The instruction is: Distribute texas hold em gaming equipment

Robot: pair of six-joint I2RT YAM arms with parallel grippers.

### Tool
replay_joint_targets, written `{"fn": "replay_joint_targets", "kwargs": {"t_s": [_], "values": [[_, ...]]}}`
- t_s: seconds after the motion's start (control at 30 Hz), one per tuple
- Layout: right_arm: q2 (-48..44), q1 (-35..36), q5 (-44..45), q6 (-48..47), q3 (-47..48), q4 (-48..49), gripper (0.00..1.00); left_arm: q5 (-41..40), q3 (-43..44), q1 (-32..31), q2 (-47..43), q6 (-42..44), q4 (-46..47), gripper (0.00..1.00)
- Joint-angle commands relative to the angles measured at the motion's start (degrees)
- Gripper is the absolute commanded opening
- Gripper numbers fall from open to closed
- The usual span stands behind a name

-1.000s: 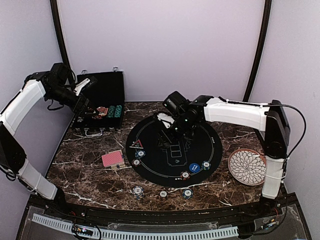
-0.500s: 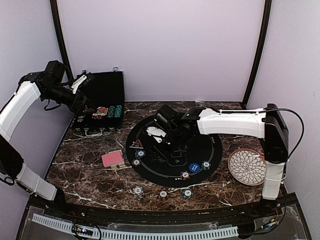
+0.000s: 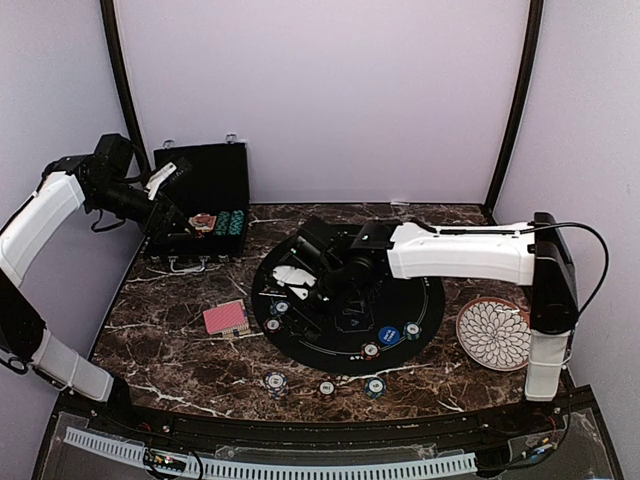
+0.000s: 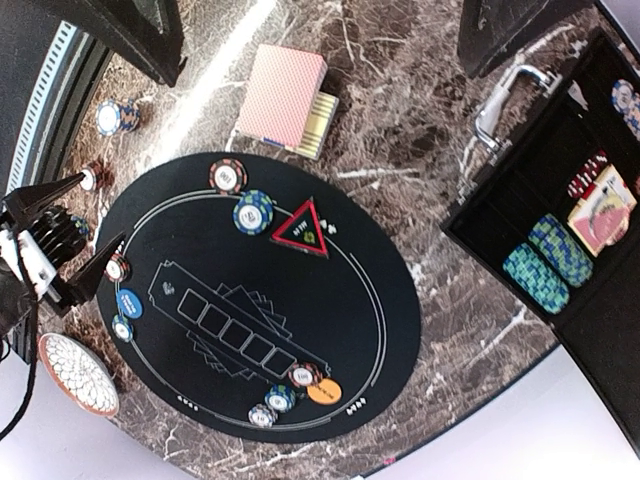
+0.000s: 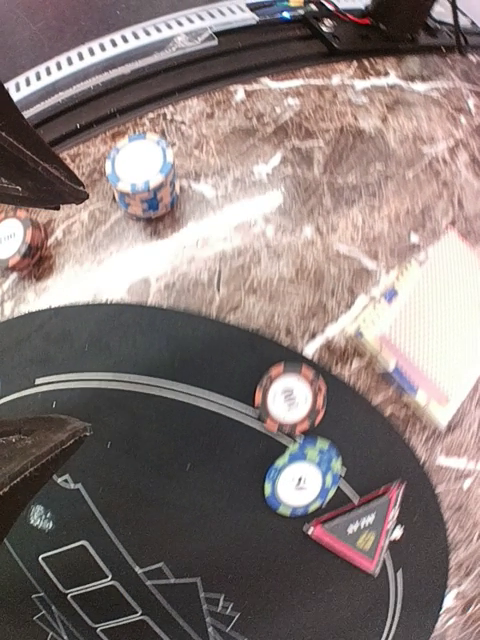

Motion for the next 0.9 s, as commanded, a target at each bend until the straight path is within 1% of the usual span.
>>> {"fn": "replay_joint_targets", "kwargs": {"t_s": [0.0,0.13,0.17,0.33,0.43,0.73,0.87], "values": [[1.4,0.7,-1.0,-1.9,1.5,0.4,0.71,-0.8,-5.6,0.2,-4.0,-0.3,1.5,0.99],[2.3,2.1,-1.8,-3.1,1.4,0.6,0.71,-0.5,-9.1,0.2,-6.5,-1.6,2.5,0.99],[2.5,2.5,-2.2,-4.7,1.1,0.9,0.71,-0.3,-9.5,0.2,-6.8,-2.0,2.5,0.99],[2.4,5.0,-2.8,-5.7,-2.9,4.8,0.71,-0.8,-13.1,0.2,-9.2,-2.1,3.4,0.99],[2.5,6.8,-2.0,-5.4,-3.4,6.0,0.71,-0.9,-14.3,0.1,-10.3,-2.0,3.9,0.99],[6.3,12.5,-0.1,-3.5,-0.3,6.2,0.73,-0.6,-14.3,0.0,-11.2,-1.5,4.0,0.99],[9.1,13.6,0.9,-3.5,1.7,5.5,0.75,-0.3,-14.3,-0.1,-11.9,-1.0,3.3,0.99]]}}
